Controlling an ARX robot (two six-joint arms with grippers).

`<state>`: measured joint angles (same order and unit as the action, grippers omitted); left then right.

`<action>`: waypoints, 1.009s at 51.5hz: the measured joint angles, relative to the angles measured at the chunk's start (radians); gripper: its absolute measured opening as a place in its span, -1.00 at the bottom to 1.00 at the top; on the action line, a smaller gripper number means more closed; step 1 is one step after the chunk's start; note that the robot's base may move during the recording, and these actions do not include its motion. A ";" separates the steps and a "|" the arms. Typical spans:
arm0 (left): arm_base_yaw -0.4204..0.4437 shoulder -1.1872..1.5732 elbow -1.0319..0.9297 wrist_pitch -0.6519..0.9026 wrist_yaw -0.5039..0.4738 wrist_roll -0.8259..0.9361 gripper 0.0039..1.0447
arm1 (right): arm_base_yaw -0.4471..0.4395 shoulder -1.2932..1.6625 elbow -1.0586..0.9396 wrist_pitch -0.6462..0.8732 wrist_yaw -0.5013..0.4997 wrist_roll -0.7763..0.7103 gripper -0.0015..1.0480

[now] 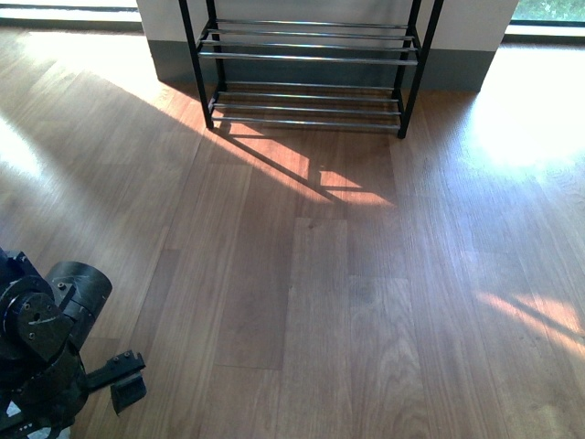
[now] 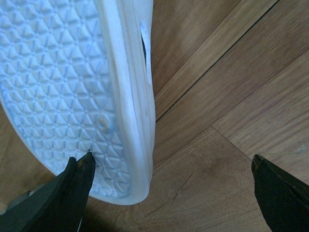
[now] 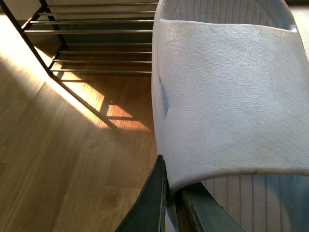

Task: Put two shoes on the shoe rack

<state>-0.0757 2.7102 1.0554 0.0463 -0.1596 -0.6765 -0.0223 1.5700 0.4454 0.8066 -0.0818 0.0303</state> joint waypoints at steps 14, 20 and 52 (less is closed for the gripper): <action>0.001 0.060 0.047 -0.033 0.014 -0.023 0.51 | 0.000 0.000 0.000 0.000 0.000 0.000 -0.97; 0.004 0.062 0.056 -0.049 0.034 -0.052 0.06 | 0.000 0.000 0.000 0.000 0.000 0.000 -0.97; 0.019 0.040 0.076 -0.045 0.029 -0.084 -0.97 | 0.000 0.000 0.000 0.000 0.000 0.000 -0.97</action>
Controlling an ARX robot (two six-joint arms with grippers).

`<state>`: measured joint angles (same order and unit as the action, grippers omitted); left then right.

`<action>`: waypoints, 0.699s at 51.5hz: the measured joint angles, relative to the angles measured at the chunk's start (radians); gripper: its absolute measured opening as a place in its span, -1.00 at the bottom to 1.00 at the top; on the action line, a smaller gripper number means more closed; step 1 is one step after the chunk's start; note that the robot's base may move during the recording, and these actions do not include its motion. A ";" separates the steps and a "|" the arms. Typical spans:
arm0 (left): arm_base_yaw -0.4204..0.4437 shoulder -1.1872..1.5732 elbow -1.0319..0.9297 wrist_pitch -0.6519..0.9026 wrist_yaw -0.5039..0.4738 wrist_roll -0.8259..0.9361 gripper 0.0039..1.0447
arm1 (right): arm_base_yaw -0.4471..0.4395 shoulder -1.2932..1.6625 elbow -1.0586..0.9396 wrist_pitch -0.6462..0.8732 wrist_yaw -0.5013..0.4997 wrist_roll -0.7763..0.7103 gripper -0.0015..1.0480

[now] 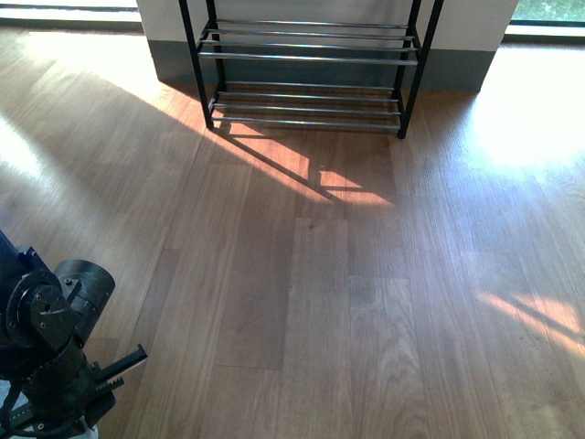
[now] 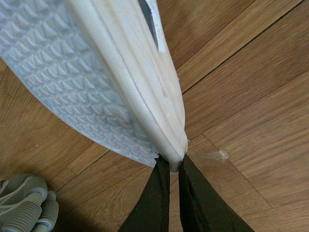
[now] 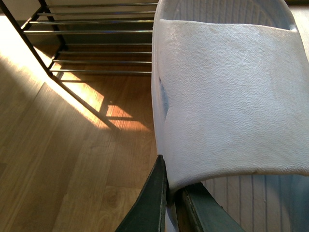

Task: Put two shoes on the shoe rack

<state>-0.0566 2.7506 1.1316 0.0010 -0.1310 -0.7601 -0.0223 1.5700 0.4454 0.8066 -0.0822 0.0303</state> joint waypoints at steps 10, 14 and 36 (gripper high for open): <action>0.015 -0.059 0.011 0.040 0.002 0.052 -0.97 | 0.000 0.000 0.000 0.000 0.000 0.000 -0.97; 0.016 -0.095 0.011 0.096 0.023 0.090 -0.97 | 0.000 0.000 0.000 0.000 0.000 0.000 -0.97; -0.084 -0.270 -0.131 0.686 0.235 0.269 -0.97 | 0.000 0.000 0.000 0.000 0.000 0.000 -0.97</action>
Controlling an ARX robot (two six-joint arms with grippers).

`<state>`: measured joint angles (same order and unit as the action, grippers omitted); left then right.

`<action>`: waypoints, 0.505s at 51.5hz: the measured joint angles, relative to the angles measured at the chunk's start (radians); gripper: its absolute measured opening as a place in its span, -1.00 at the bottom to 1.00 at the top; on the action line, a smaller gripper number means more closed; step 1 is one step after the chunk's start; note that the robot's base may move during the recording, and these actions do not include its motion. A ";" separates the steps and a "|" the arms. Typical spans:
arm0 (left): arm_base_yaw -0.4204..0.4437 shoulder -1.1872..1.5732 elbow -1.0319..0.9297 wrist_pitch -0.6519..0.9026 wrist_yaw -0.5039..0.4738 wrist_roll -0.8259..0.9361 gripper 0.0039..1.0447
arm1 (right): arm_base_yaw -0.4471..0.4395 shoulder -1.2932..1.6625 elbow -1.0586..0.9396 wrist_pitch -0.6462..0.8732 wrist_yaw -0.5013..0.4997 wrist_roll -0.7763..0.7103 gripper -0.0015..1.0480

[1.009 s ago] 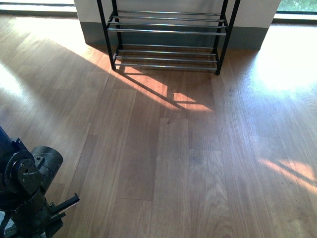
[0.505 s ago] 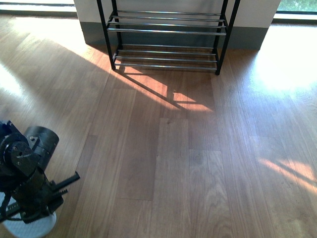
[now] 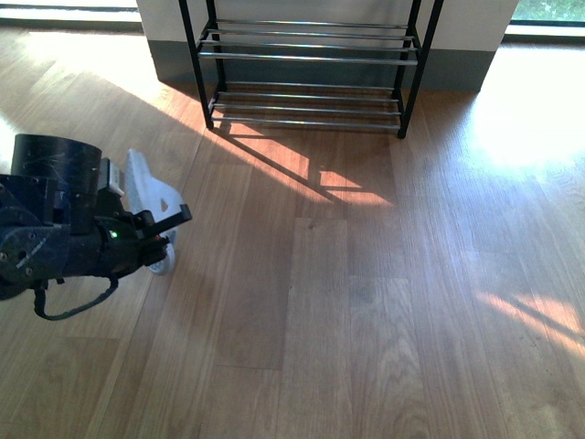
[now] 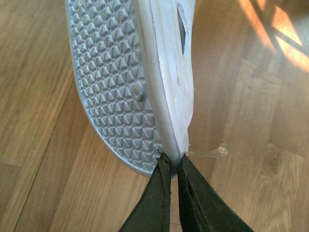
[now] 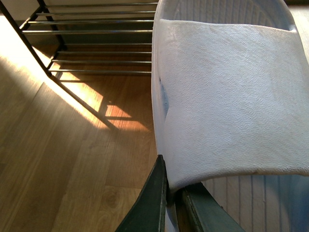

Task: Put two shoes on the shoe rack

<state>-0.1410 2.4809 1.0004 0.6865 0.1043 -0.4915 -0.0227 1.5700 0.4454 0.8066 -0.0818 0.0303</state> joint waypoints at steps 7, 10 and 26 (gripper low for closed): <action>-0.047 -0.005 -0.092 0.116 -0.022 -0.018 -0.97 | 0.000 0.000 0.000 0.000 0.000 0.000 -0.97; -0.059 -0.007 -0.137 0.149 -0.042 -0.066 -0.97 | 0.000 0.000 0.000 0.000 0.000 0.000 -0.97; -0.097 0.086 -0.206 0.335 -0.088 -0.410 -0.97 | 0.000 0.000 0.000 0.000 0.000 0.000 -0.97</action>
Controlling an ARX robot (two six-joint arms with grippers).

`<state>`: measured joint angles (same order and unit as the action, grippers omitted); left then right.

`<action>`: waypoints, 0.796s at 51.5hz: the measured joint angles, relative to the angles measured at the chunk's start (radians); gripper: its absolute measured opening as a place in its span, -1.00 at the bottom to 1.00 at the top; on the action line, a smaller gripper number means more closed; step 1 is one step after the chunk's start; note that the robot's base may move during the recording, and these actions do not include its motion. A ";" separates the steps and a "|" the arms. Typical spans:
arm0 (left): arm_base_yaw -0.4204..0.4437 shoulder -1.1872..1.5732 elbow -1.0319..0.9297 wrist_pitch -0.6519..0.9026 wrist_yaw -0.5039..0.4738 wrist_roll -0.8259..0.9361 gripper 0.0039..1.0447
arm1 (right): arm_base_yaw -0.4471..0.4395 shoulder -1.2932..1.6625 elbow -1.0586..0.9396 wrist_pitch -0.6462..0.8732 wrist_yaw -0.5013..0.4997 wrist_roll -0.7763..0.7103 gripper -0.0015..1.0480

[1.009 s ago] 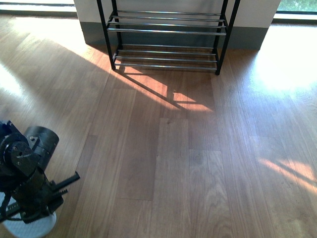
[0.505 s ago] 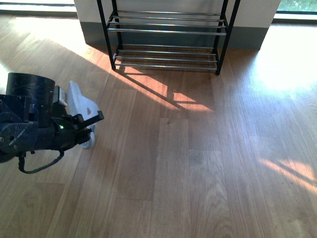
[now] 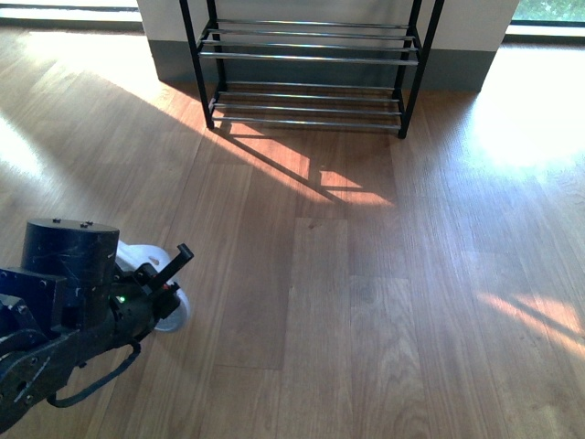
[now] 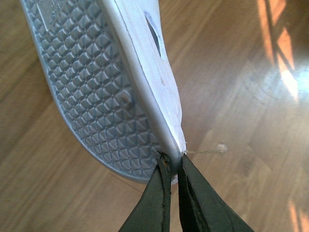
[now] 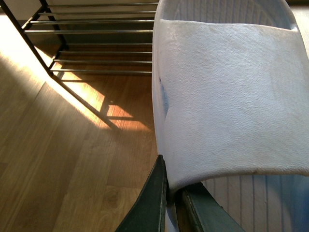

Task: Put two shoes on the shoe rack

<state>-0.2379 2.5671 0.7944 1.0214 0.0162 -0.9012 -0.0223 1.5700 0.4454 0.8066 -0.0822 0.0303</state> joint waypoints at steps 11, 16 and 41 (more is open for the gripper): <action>-0.046 0.046 0.013 0.249 0.156 -0.146 -0.97 | 0.000 0.000 0.000 0.000 0.000 0.000 -0.97; -0.049 0.055 0.032 0.167 0.206 -0.177 -0.87 | 0.000 0.000 0.000 0.000 0.001 0.000 -0.97; 0.010 -0.036 -0.030 -0.328 -0.013 -0.259 0.63 | 0.000 0.000 0.000 0.000 0.000 0.000 -0.97</action>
<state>-0.2276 2.5313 0.7647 0.6930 0.0036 -1.1603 -0.0223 1.5700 0.4454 0.8066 -0.0822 0.0303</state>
